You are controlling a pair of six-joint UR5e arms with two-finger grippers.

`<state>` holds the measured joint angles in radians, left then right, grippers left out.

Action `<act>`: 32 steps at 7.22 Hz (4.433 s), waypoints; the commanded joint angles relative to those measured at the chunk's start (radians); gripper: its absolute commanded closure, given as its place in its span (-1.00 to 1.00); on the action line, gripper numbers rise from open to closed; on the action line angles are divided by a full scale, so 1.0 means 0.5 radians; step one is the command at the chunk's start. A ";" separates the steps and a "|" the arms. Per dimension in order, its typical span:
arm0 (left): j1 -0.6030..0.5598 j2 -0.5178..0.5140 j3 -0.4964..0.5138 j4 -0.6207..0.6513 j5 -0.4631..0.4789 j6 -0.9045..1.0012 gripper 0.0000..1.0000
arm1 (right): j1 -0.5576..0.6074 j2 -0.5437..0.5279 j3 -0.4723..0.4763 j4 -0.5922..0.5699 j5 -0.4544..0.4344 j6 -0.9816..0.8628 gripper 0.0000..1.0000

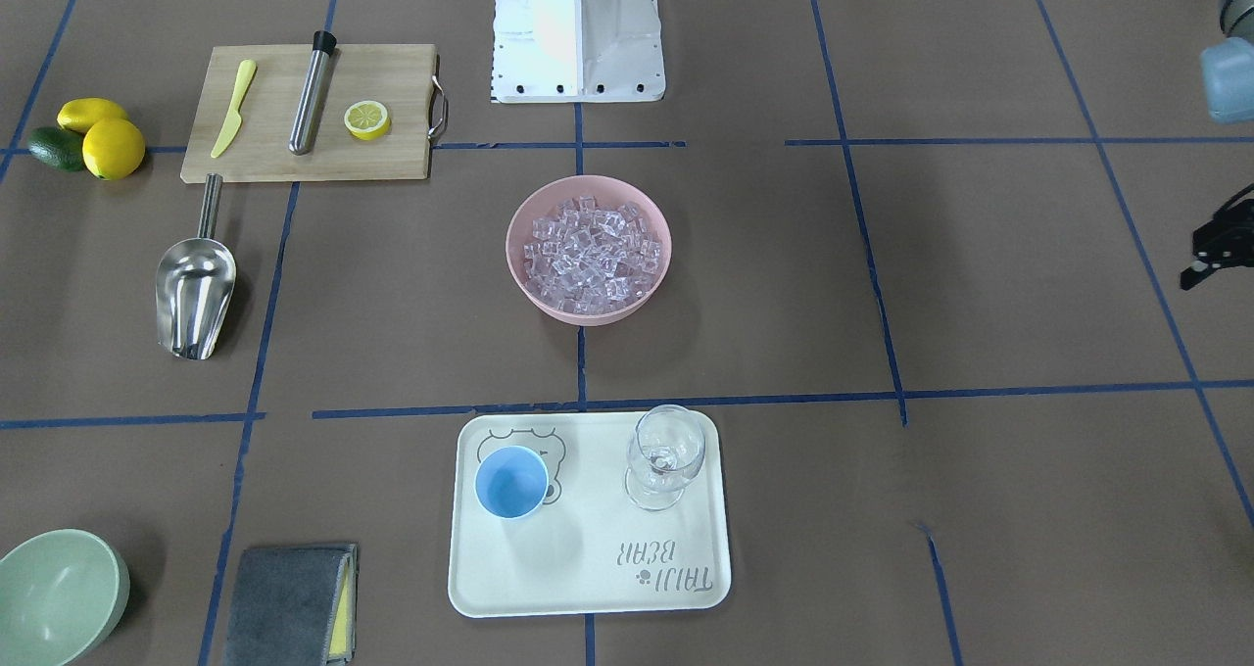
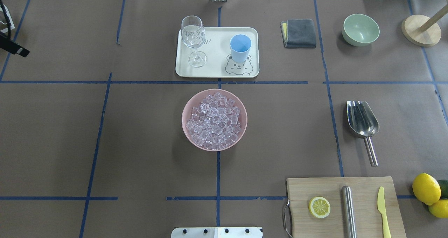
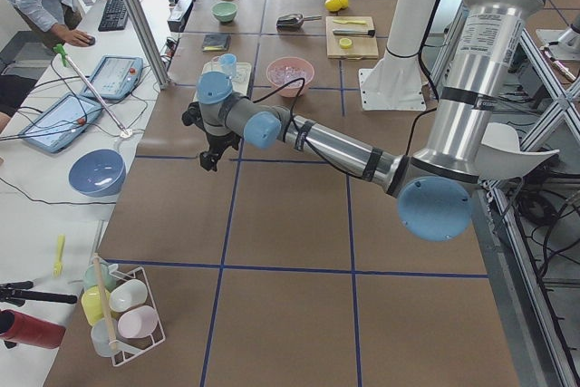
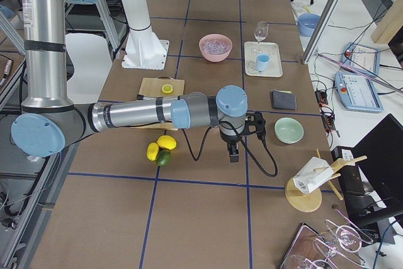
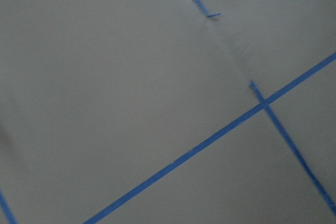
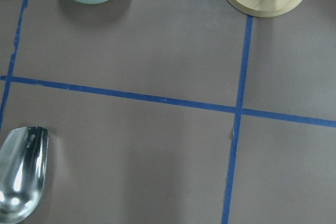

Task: Put ice in cup with scoop
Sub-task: 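Raise the left arm toward the pink ice bowl, then lower the right gripper onto the metal scoop handle and grasp it, then lift the metal scoop with the right gripper toward the ice bowl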

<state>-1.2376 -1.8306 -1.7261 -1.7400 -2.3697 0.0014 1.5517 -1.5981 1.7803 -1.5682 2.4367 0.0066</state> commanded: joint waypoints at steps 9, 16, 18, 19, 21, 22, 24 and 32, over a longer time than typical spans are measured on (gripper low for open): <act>0.834 -0.201 0.178 -1.088 -0.004 0.267 -1.00 | -0.767 0.083 0.069 0.757 -0.201 1.551 -1.00; 0.871 -0.214 0.200 -1.079 0.003 0.243 -1.00 | -1.716 -0.261 0.465 0.655 -0.704 2.144 -1.00; 0.907 -0.211 0.200 -1.085 0.012 0.239 -1.00 | -1.765 -0.252 0.367 0.655 -0.710 2.122 -0.93; 0.910 -0.214 0.200 -1.088 0.012 0.239 -1.00 | -1.769 -0.249 0.345 0.655 -0.704 2.113 -0.68; 0.910 -0.211 0.212 -1.091 0.015 0.239 -1.00 | -1.763 -0.261 0.327 0.661 -0.692 1.976 -0.28; 0.913 -0.208 0.219 -1.091 0.018 0.243 -1.00 | -1.763 -0.252 0.314 0.658 -0.689 1.899 -0.12; 0.910 -0.205 0.219 -1.091 0.018 0.243 -1.00 | -1.763 -0.243 0.314 0.661 -0.686 1.886 -0.06; 0.917 -0.217 0.237 -1.091 0.021 0.243 -1.00 | -1.356 -0.216 0.489 0.673 -0.524 1.889 1.00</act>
<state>-0.7798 -1.9376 -1.6080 -2.2856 -2.3593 0.1228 0.7963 -1.7135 2.0005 -1.2352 2.1201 0.9605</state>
